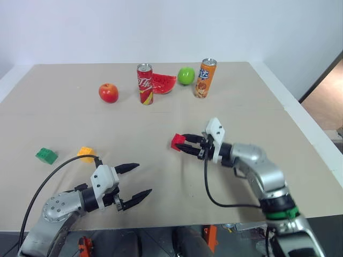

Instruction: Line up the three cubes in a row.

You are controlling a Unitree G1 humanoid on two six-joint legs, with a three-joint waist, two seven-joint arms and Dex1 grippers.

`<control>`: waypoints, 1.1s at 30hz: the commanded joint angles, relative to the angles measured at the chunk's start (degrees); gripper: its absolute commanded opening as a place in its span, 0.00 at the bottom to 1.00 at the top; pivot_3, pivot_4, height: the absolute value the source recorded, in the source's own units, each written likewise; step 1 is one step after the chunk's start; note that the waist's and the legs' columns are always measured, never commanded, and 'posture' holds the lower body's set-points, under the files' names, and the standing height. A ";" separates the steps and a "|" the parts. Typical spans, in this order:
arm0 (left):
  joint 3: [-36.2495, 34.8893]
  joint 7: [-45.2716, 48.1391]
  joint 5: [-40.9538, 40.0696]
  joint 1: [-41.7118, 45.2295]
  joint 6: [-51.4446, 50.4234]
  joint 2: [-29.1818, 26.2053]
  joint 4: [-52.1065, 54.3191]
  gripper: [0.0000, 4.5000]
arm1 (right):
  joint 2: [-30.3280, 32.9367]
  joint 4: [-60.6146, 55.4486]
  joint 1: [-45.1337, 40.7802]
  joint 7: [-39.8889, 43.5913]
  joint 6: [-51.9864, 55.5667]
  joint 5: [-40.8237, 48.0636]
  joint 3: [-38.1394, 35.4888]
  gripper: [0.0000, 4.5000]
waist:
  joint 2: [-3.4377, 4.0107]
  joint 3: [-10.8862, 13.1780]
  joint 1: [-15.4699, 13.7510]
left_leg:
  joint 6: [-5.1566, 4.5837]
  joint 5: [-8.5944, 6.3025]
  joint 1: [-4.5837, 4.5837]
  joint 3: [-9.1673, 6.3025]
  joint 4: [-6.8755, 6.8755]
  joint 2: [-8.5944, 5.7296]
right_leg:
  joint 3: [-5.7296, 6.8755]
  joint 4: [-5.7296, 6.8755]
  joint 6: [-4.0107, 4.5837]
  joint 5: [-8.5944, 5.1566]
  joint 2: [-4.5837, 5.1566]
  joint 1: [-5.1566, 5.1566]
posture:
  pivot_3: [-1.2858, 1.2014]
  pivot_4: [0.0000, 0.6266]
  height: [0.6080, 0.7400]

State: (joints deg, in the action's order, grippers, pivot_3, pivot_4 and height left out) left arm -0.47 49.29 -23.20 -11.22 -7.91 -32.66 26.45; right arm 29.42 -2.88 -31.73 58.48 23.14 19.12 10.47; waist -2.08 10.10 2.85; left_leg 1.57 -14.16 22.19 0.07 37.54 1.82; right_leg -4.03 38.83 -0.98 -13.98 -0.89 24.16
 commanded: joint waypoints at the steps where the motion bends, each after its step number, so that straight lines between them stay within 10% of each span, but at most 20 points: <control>1: -1.79 -1.13 -1.16 -0.66 0.00 0.13 1.83 1.00 | 1.36 7.21 -5.58 12.77 -4.96 -1.43 5.33 0.28 | 0.01 0.01 -0.09 | -0.01 0.00 0.01 -0.02 -0.01 0.02 | 0.03 0.00 0.03 -0.02 -0.02 0.00 | 0.52 0.24 1.00; 21: -3.80 -5.27 -2.49 -2.33 -2.33 0.16 5.24 1.00 | -2.93 33.50 -15.37 26.53 -20.95 -7.12 7.08 0.28 | 0.09 0.06 -0.15 | -0.01 0.00 0.10 -0.03 0.00 0.00 | 0.04 0.00 0.14 0.06 0.06 0.06 | 0.52 0.24 1.00; 29: -4.33 -6.34 -2.38 -2.47 -2.59 0.16 5.52 1.00 | -2.64 31.67 -14.82 26.48 -19.70 -6.00 5.82 0.97 | 0.09 0.06 -0.13 | -0.01 0.00 0.09 -0.03 0.00 0.03 | 0.04 0.03 0.16 0.07 0.03 0.06 | 0.52 0.24 1.00; 33: -7.41 -11.50 -1.94 -3.64 -2.65 2.33 6.48 1.00 | -2.39 26.27 -15.35 24.96 -15.07 -2.97 2.53 0.99 | 0.11 0.07 -0.10 | -0.01 0.00 0.09 -0.02 0.00 0.02 | 0.02 0.03 0.16 0.07 0.05 0.07 | 0.52 0.24 1.00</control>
State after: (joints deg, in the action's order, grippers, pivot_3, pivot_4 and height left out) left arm -5.19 40.44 -25.00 -14.22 -10.61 -31.18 30.33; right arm 26.60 27.85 -45.96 84.10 6.09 13.53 16.23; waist -1.97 10.17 2.75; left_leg 1.56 -14.16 22.29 0.03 37.53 1.86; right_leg -4.02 38.86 -0.81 -13.91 -0.84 24.25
